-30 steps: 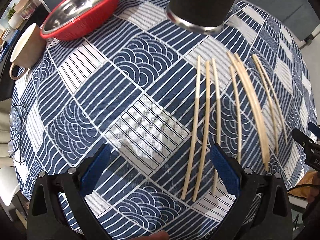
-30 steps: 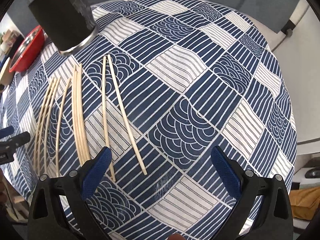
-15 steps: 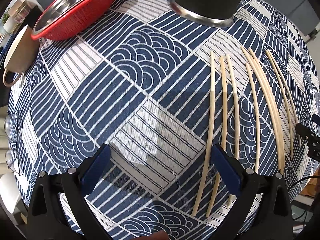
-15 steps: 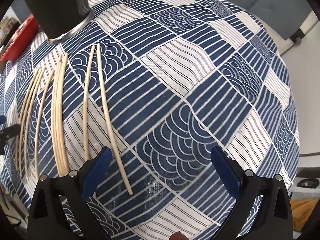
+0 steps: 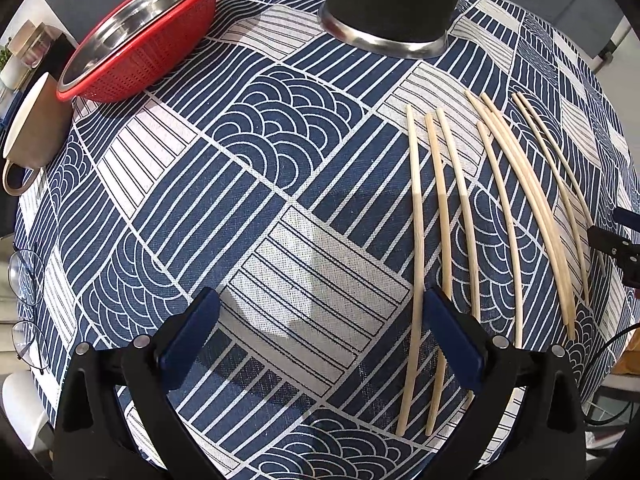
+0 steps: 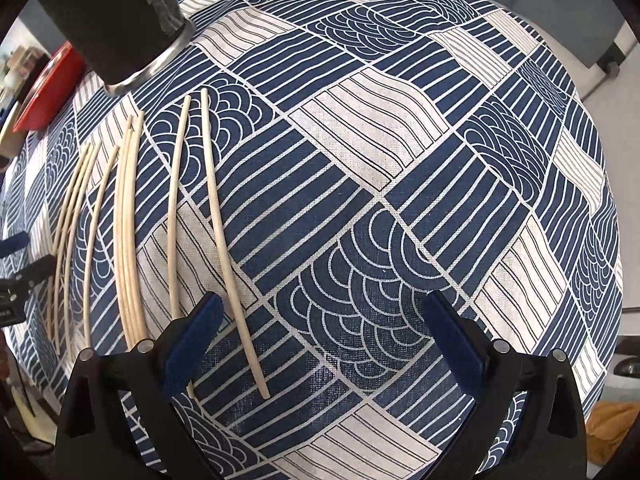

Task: Organize utensils
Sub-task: 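Close the left tool on one wooden stick while the right tool grasps another stick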

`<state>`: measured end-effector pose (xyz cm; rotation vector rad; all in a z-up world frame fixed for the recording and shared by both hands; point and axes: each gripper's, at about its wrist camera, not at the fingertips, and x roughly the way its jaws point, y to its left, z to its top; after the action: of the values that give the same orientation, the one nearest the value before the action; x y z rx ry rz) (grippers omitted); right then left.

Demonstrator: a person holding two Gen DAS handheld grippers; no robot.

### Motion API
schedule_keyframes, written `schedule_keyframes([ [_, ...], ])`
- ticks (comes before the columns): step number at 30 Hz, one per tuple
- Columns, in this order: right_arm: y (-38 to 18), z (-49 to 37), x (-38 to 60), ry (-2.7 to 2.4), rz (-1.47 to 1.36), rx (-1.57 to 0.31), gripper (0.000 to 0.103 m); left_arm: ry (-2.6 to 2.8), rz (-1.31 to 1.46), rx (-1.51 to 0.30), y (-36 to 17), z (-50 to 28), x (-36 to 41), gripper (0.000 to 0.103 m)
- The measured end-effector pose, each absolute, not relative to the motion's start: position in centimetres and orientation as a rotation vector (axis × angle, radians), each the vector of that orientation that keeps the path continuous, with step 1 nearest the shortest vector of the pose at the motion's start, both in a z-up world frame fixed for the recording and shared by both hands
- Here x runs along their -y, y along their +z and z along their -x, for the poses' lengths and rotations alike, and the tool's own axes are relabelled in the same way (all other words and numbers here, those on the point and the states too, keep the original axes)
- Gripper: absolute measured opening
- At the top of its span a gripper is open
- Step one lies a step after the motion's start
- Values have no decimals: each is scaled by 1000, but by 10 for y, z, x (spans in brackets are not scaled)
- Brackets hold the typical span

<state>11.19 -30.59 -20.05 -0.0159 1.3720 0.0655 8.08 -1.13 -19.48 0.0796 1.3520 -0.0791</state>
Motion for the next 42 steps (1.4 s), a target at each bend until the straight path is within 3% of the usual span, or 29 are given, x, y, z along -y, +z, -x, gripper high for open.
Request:
schedule_keyframes([
  [4,-199,-100,304,58,19,-1363,93,-78,-79,-1361,-196,-86,11,97],
  [5,-197,-97,303,59,19,-1359,87,-82,-83,-1355,-196,-87,12,93],
  [7,-191,-93,302,69,25,-1349,67,-100,-96,-1337,-192,-85,15,84],
  [9,-184,-90,301,83,37,-1344,37,-115,-110,-1332,-189,-83,13,77],
  [10,-182,-89,301,92,44,-1344,29,-116,-108,-1334,-187,-83,11,68],
  [11,-181,-88,301,91,51,-1345,15,-111,-103,-1337,-185,-83,8,58],
  [12,-180,-87,301,87,58,-1347,9,-111,-100,-1337,-183,-83,6,54],
  [15,-179,-85,303,88,67,-1352,6,-130,-109,-1336,-181,-80,0,29],
  [17,-178,-84,303,85,69,-1360,6,-143,-103,-1345,-181,-79,-6,7],
  [18,-178,-84,303,84,65,-1362,6,-147,-86,-1353,-181,-78,-9,5],
  [22,-177,-82,312,79,6,-1371,5,-152,-43,-1368,-181,-75,-24,5],
  [24,-175,-82,322,81,-37,-1380,0,-160,-22,-1380,-180,-72,-29,5],
  [34,-170,-62,345,88,-128,-1370,0,-142,39,-1409,-178,-44,-53,5],
  [39,-163,-62,337,81,-73,-1331,10,-126,43,-1405,-176,-39,-57,5],
  [41,-163,-67,333,88,-72,-1331,29,-126,55,-1408,-174,-38,-61,5],
  [42,-166,-68,329,91,-64,-1329,30,-126,55,-1409,-174,-39,-61,5],
])
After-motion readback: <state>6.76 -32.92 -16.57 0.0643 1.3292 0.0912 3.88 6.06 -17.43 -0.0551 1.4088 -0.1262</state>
